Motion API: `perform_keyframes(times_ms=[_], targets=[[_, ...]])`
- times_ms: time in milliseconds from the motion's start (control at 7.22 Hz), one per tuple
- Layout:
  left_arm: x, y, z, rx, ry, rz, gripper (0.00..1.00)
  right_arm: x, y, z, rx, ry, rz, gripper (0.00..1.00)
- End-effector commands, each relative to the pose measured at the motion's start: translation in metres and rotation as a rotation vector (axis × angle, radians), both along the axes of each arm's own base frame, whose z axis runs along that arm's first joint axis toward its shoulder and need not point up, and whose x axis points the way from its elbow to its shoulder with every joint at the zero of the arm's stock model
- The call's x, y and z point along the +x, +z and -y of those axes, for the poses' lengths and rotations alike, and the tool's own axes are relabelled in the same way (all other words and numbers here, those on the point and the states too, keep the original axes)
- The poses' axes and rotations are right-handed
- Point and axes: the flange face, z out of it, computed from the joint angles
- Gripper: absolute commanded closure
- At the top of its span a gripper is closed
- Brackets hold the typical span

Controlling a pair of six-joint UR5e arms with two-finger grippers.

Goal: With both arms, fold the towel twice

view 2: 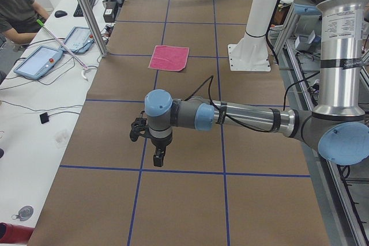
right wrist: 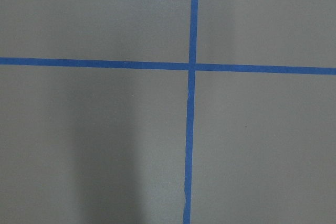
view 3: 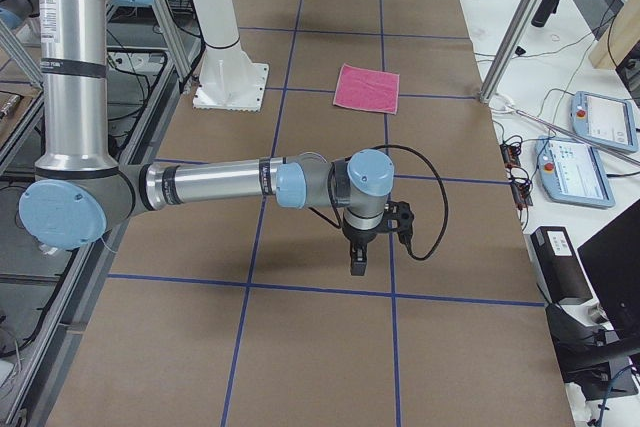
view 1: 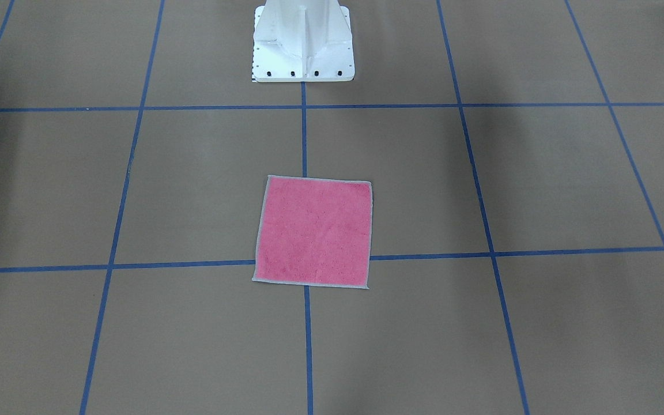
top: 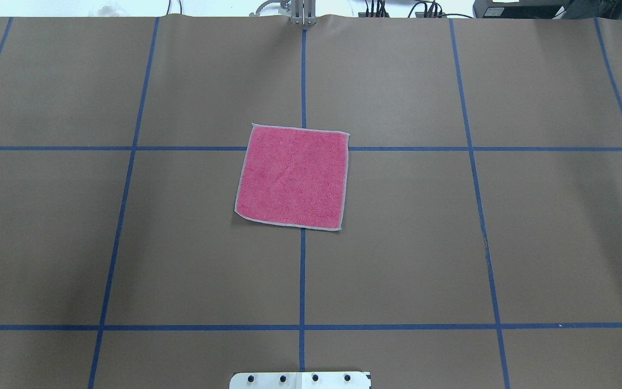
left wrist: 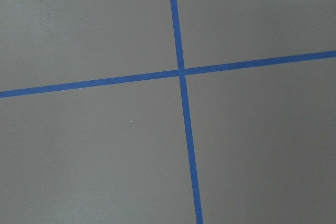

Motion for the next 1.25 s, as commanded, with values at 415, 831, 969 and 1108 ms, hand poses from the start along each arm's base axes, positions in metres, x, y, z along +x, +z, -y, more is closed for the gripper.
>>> perform_keyframes(times_ms=[415, 831, 969, 1108], targets=[[0.003, 0.014, -0.005, -0.07, -0.046, -0.035, 0.0, -0.003, -0.002, 0.0, 0.003, -0.006, 0.003, 0.0], [0.005, 0.008, -0.005, -0.066, -0.043, -0.066, 0.0, -0.003, -0.008, 0.003, 0.048, -0.007, 0.008, 0.0], [0.006, 0.007, -0.005, -0.064, -0.043, -0.071, 0.0, -0.005, -0.011, 0.005, 0.094, -0.01, 0.017, 0.0], [0.006, 0.008, -0.005, -0.067, -0.044, -0.071, 0.0, -0.009, -0.007, 0.001, 0.084, -0.015, 0.021, 0.0]])
